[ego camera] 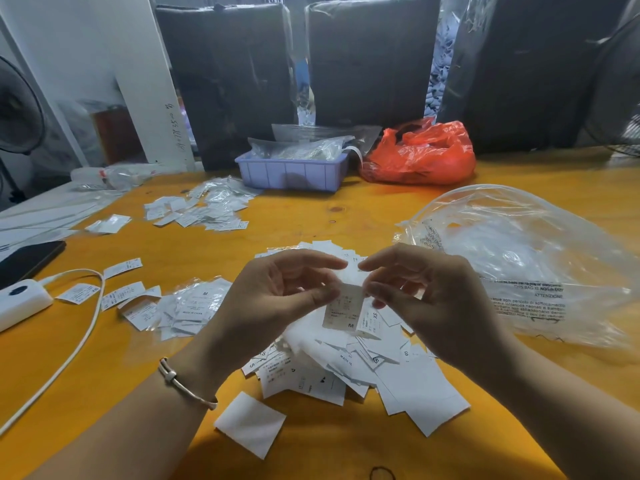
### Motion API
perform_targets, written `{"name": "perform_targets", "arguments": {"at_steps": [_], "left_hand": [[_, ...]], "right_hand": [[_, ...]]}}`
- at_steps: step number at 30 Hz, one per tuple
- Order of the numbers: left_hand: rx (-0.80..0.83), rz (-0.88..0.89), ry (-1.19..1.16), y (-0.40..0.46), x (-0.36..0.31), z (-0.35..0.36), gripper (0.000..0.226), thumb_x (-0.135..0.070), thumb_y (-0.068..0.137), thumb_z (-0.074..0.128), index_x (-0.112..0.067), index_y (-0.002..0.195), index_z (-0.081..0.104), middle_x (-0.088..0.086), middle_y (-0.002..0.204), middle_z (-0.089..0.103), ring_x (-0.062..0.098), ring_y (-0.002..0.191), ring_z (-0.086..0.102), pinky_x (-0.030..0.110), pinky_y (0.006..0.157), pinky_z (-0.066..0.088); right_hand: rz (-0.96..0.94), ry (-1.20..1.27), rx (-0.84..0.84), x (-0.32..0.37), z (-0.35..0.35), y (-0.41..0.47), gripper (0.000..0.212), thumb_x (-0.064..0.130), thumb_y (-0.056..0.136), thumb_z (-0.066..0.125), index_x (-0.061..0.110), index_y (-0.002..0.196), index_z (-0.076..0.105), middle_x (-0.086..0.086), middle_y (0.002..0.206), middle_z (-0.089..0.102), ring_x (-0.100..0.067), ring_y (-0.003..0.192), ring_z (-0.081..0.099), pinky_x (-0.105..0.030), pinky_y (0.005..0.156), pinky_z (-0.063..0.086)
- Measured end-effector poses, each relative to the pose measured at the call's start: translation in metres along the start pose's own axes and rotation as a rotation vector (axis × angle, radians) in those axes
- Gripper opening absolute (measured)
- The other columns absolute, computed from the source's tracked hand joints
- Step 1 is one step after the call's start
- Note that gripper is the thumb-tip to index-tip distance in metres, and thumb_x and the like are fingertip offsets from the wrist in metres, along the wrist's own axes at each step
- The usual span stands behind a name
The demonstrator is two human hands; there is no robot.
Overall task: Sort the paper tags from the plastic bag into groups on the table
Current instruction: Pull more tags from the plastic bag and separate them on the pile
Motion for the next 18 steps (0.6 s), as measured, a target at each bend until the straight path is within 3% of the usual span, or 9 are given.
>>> {"name": "perform_targets", "arguments": {"at_steps": [5, 9, 12, 15, 18], "left_hand": [[0.002, -0.024, 0.064, 0.001, 0.006, -0.001, 0.014, -0.019, 0.076, 0.074, -0.023, 0.089, 0.078, -0.001, 0.087, 0.077, 0.013, 0.078, 0.070, 0.021, 0.067, 0.055], [-0.002, -0.050, 0.071, 0.002, 0.008, -0.003, 0.012, -0.023, 0.073, 0.074, -0.020, 0.085, 0.077, 0.001, 0.085, 0.077, 0.013, 0.073, 0.069, 0.022, 0.067, 0.056], [-0.028, -0.093, 0.052, 0.003, 0.009, -0.016, 0.016, -0.024, 0.071, 0.074, -0.014, 0.083, 0.077, 0.006, 0.083, 0.076, 0.015, 0.073, 0.068, 0.021, 0.066, 0.056], [-0.114, -0.204, 0.062, 0.006, 0.017, -0.045, 0.017, -0.024, 0.071, 0.074, -0.012, 0.083, 0.076, 0.010, 0.084, 0.075, 0.019, 0.077, 0.068, 0.029, 0.071, 0.056], [-0.317, -0.333, 0.153, 0.006, 0.034, -0.088, 0.005, -0.008, 0.086, 0.068, -0.008, 0.084, 0.072, 0.006, 0.076, 0.074, 0.021, 0.076, 0.067, 0.033, 0.074, 0.052]], "right_hand": [[-0.017, 0.029, -0.060, 0.003, -0.004, -0.001, 0.019, 0.003, 0.081, 0.073, 0.013, 0.096, 0.070, 0.004, 0.077, 0.072, -0.009, 0.067, 0.066, -0.022, 0.061, 0.053], [-0.010, -0.006, -0.043, 0.004, -0.002, -0.002, 0.020, 0.008, 0.083, 0.071, 0.023, 0.095, 0.066, 0.006, 0.079, 0.072, -0.008, 0.069, 0.066, -0.019, 0.059, 0.052], [0.015, -0.041, -0.061, 0.000, -0.004, -0.001, 0.011, 0.016, 0.086, 0.069, 0.021, 0.096, 0.069, 0.009, 0.082, 0.072, -0.007, 0.071, 0.067, -0.020, 0.056, 0.051], [0.054, -0.095, -0.109, -0.006, -0.012, 0.001, 0.014, 0.022, 0.086, 0.069, 0.019, 0.099, 0.072, 0.012, 0.082, 0.071, -0.007, 0.071, 0.066, -0.030, 0.058, 0.053], [0.075, -0.171, -0.137, -0.011, -0.019, 0.004, 0.016, 0.026, 0.085, 0.067, 0.017, 0.098, 0.072, 0.011, 0.083, 0.070, -0.006, 0.070, 0.066, -0.038, 0.061, 0.056]]}}
Point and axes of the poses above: each hand's wrist, its own y-axis towards the middle knuckle, its own z-axis out of the palm, x = y × z, the point moved 7 cm from there along y, towards the middle knuckle
